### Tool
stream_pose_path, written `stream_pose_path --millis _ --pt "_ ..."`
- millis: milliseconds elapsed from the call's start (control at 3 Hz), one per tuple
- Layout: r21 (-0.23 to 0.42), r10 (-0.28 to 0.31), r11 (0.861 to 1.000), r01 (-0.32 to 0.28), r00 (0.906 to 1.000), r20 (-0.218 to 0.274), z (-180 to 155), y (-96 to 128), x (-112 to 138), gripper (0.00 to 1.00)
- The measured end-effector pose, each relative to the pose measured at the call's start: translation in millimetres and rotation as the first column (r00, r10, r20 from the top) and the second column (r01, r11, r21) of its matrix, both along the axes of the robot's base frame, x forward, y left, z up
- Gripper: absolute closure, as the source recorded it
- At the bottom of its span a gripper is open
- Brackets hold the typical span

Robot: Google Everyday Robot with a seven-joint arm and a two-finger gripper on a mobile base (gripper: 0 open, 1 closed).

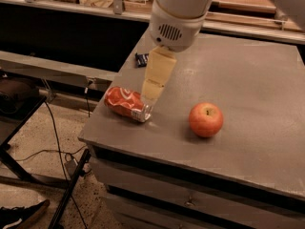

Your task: Pick coke can

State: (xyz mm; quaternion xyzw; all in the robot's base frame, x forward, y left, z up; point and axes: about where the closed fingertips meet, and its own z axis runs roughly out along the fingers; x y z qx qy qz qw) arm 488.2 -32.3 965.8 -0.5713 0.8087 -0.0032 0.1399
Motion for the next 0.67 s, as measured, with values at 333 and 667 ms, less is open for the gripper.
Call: stream_pose_path --millis 333,667 --pt "0.027 -0.074 0.997 0.075 0.9964 -0.042 -24 15 24 0.00" --pt "0.032 -0.082 0.996 0.084 0.9945 -0.065 -44 30 41 0.00"
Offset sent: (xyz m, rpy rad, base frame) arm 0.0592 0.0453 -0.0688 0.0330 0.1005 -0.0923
